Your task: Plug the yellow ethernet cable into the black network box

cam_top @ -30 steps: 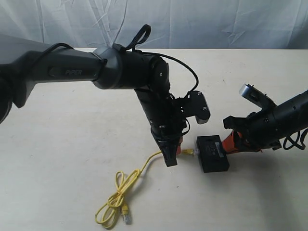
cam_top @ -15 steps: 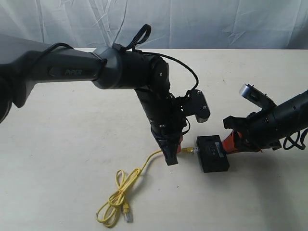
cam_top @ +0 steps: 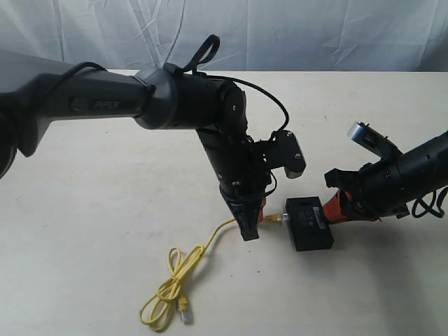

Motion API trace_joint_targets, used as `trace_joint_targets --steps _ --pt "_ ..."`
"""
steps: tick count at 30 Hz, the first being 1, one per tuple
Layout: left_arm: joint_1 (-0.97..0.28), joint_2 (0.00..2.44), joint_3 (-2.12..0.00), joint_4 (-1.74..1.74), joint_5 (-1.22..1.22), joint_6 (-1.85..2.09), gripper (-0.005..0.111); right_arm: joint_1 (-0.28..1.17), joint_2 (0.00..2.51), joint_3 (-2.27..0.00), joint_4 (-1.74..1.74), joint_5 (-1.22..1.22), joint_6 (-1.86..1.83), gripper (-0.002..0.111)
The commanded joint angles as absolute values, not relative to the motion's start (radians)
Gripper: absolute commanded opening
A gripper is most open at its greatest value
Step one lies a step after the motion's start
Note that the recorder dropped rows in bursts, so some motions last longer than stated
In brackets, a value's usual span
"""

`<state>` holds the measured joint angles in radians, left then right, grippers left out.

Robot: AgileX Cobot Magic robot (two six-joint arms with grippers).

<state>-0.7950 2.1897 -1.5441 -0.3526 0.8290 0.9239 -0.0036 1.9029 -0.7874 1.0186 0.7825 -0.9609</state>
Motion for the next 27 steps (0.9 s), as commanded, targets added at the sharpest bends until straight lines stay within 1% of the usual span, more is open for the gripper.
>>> trace_joint_targets --steps 1,27 --pt "-0.8 2.169 -1.55 -0.365 0.835 0.922 0.0 0.001 1.936 -0.775 0.948 0.647 -0.979 -0.001" --pt "-0.8 2.158 -1.55 -0.366 0.835 0.922 0.0 0.001 1.936 -0.775 0.951 0.647 -0.979 -0.001"
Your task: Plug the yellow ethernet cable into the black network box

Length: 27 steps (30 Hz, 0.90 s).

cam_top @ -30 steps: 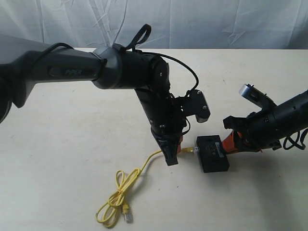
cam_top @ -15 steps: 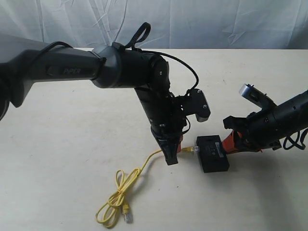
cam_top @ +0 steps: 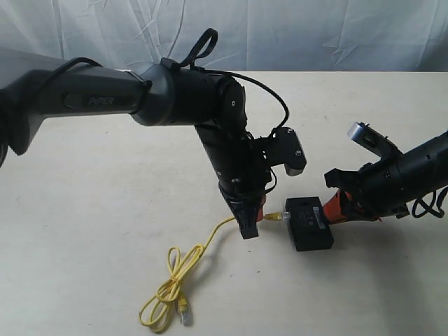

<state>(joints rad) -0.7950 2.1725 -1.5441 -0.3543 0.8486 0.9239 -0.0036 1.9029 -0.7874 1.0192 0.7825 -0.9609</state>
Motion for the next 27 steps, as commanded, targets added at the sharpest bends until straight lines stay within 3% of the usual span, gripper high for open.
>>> trace_joint_targets --steps 1,27 --pt "-0.8 2.159 -1.55 -0.366 0.83 0.922 0.0 0.001 1.936 -0.775 0.951 0.647 -0.979 -0.001" --pt "-0.8 2.176 -1.55 -0.409 0.814 0.945 0.0 0.001 1.936 -0.775 0.954 0.649 -0.979 -0.001"
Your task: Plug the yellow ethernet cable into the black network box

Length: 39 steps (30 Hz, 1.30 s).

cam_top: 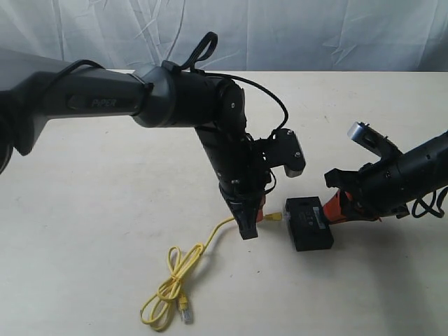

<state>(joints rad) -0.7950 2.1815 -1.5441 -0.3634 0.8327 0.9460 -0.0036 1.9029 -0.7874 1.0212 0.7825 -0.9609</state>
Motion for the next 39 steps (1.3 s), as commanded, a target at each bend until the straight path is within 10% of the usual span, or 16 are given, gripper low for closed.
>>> trace_joint_targets --steps 1,39 --pt "-0.8 2.176 -1.55 -0.409 0.815 0.945 0.0 0.001 1.936 -0.775 0.954 0.651 -0.979 -0.001" --pt "-0.741 2.142 -1.515 -0.458 0.918 0.988 0.0 0.001 1.942 -0.822 0.944 0.656 -0.996 -0.001"
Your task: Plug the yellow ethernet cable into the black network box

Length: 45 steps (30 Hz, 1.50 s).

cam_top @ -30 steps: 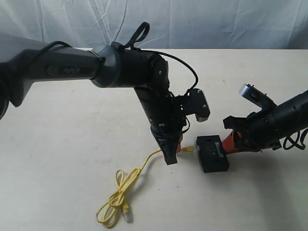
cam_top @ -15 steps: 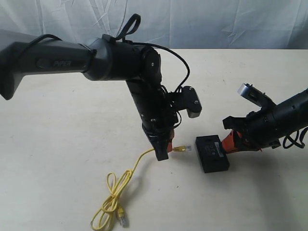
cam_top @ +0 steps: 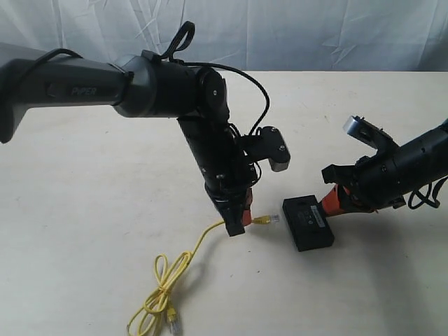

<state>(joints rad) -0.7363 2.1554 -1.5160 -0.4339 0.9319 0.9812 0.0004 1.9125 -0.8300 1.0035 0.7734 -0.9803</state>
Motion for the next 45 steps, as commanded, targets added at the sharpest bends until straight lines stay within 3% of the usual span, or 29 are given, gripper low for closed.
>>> trace_joint_targets --steps 1,45 --pt "-0.741 2.142 -1.515 -0.458 0.913 0.988 0.0 0.001 1.942 -0.822 0.946 0.656 -0.996 -0.001" --pt "-0.742 2.194 -1.515 -0.511 0.856 1.006 0.0 0.001 1.94 -0.822 0.959 0.675 -0.994 -0.001"
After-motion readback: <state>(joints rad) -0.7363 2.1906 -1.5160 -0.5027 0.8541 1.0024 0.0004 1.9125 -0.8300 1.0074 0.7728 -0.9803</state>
